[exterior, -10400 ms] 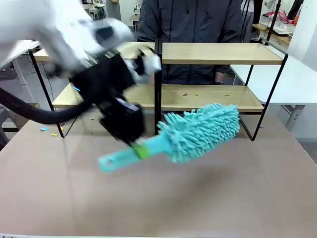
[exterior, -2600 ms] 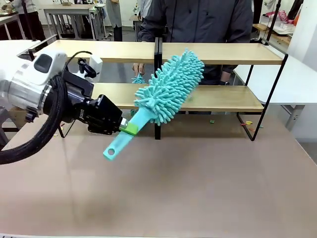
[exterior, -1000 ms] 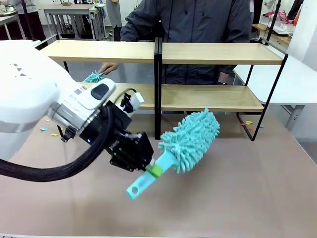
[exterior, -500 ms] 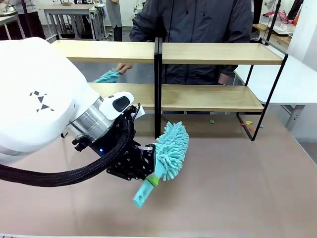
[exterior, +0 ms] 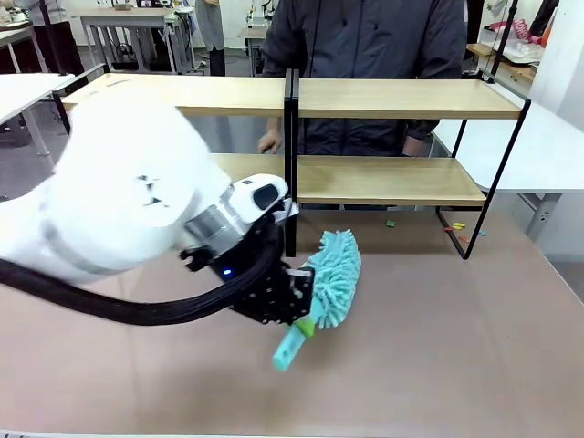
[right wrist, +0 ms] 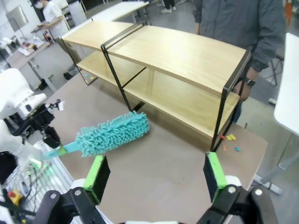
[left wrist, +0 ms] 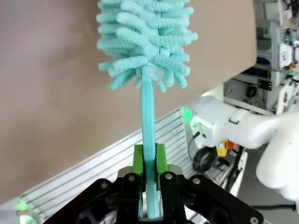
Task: Clean the shelves.
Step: Clean another randomly selected level of the Shelf with the Duster.
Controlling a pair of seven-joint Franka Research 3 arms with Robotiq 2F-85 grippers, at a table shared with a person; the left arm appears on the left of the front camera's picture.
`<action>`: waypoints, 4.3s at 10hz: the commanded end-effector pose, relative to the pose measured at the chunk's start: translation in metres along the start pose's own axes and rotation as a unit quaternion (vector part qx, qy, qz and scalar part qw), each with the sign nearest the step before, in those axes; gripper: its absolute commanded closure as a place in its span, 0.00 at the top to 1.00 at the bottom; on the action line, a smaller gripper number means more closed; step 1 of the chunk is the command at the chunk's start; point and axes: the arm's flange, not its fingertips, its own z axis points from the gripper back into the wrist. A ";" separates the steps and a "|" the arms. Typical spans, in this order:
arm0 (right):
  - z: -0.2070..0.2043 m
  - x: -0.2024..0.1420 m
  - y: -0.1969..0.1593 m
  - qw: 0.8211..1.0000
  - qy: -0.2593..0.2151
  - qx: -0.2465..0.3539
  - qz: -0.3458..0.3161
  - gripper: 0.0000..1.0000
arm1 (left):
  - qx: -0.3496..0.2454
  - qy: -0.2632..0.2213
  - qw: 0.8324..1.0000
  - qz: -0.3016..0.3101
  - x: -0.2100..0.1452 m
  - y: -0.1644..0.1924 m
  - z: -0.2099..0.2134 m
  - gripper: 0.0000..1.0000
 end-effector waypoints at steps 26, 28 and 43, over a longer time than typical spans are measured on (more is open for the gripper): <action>0.000 0.001 0.000 1.000 -0.003 0.004 0.001 1.00 | -0.123 0.113 0.973 -0.158 0.193 -0.109 -0.112 0.00; 0.000 0.001 0.000 1.000 -0.003 0.004 0.001 1.00 | -0.135 0.076 0.979 -0.135 0.195 -0.099 -0.104 0.00; 0.000 0.001 0.000 1.000 -0.003 0.004 0.001 1.00 | -0.177 -0.080 0.976 -0.094 -0.146 0.137 0.128 0.00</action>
